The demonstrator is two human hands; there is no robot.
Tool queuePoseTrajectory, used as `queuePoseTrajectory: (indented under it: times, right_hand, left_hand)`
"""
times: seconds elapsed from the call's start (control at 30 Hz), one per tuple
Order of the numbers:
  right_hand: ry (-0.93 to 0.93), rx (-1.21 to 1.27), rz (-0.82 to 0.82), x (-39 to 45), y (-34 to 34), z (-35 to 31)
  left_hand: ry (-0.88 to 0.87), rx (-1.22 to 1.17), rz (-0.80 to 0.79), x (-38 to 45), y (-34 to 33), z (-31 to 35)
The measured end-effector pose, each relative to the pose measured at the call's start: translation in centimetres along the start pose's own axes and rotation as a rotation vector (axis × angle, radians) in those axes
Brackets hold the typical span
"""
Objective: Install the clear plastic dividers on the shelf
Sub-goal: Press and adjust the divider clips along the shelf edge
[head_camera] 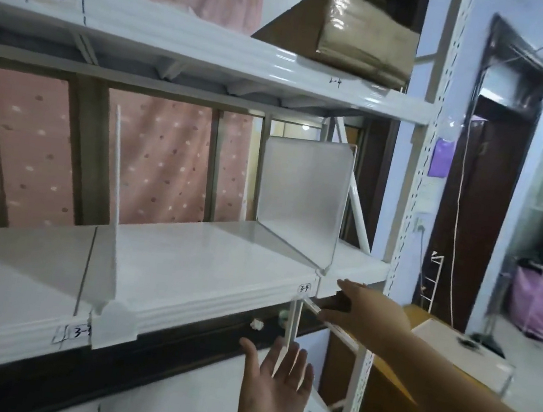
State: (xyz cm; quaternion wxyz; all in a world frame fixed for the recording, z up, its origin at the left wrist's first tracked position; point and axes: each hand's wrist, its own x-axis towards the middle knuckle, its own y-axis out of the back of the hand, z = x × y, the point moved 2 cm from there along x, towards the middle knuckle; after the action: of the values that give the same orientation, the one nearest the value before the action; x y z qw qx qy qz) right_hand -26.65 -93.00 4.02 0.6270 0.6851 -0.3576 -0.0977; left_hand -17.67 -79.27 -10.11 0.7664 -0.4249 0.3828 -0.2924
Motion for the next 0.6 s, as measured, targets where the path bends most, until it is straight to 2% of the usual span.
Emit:
queuePoseTrajectory:
  times: [0.27,0.47,0.6]
  right_hand:
    - [-0.027,-0.060,-0.037,4.6,1.1,4.6]
    - [0.011,-0.085,-0.041,8.2,0.2,6.0]
    - [0.063,-0.048,-0.063,10.7,-1.0,6.5]
  left_hand:
    - [0.028,-0.101,-0.107,4.7,-3.7,-3.3]
    - [0.036,-0.192,-0.121,9.3,-5.4,-4.1]
    - [0.035,-0.214,-0.191,12.0,-6.8,-4.3]
